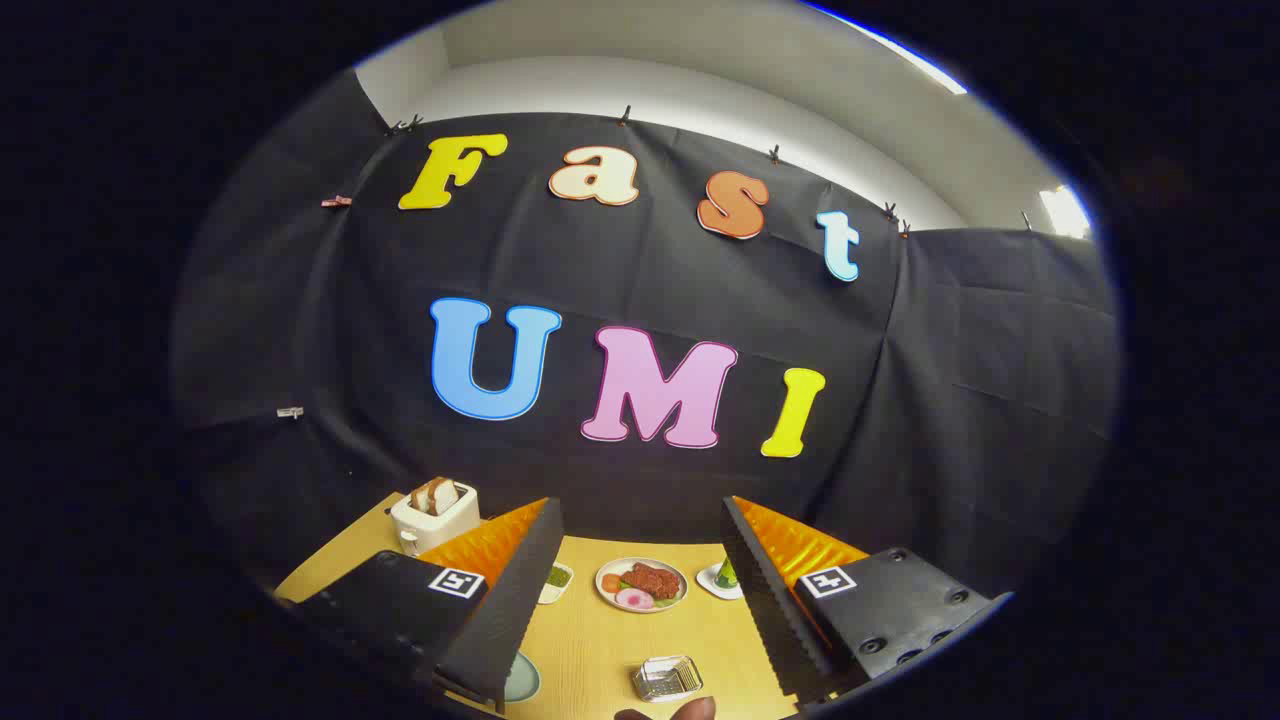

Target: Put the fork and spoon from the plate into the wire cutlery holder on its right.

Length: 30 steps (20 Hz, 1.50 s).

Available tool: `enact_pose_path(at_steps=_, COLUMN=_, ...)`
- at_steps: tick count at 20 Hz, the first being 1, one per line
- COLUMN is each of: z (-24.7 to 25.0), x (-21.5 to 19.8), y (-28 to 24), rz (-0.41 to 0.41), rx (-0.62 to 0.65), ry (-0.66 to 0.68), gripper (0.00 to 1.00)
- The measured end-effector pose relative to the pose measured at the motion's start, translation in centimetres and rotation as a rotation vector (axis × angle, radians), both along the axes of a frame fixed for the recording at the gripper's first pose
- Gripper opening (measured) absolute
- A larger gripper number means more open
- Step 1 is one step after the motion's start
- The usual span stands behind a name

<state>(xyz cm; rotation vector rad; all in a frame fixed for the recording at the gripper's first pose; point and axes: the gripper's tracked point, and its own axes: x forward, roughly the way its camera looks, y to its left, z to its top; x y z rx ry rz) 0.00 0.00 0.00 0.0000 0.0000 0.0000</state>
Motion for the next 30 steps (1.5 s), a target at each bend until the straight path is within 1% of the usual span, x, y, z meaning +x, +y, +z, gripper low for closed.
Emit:
enact_pose_path(at_steps=7, z=0.2, x=0.6, y=0.7, rz=0.018, rx=-0.013, ry=0.003, gripper=0.98)
enact_pose_path(at_steps=18, z=-0.6, x=-0.2, y=1.2, rz=0.024, rx=0.0, ry=0.019, gripper=0.98)
enact_pose_path(at_steps=21, z=-1.5, x=-0.4, y=2.3, rz=0.05, rx=-0.005, ry=0.041, gripper=0.98)
enact_pose_path(at_steps=22, z=-2.1, x=-0.4, y=3.2, rz=0.075, rx=0.0, ry=0.063, gripper=0.98)
enact_pose_path(at_steps=24, z=-5.2, x=-0.3, y=5.8, rz=0.152, rx=0.012, ry=0.162, gripper=0.98)
enact_pose_path(at_steps=28, z=-14.7, x=-1.7, y=12.3, rz=0.33, rx=0.027, ry=0.458, gripper=0.95)
enact_pose_path(at_steps=29, z=-16.8, x=-2.3, y=13.4, rz=0.36, rx=0.029, ry=0.522, gripper=0.94)
enact_pose_path(at_steps=30, z=-19.3, x=-3.0, y=14.7, rz=0.386, rx=0.027, ry=0.591, gripper=0.91)
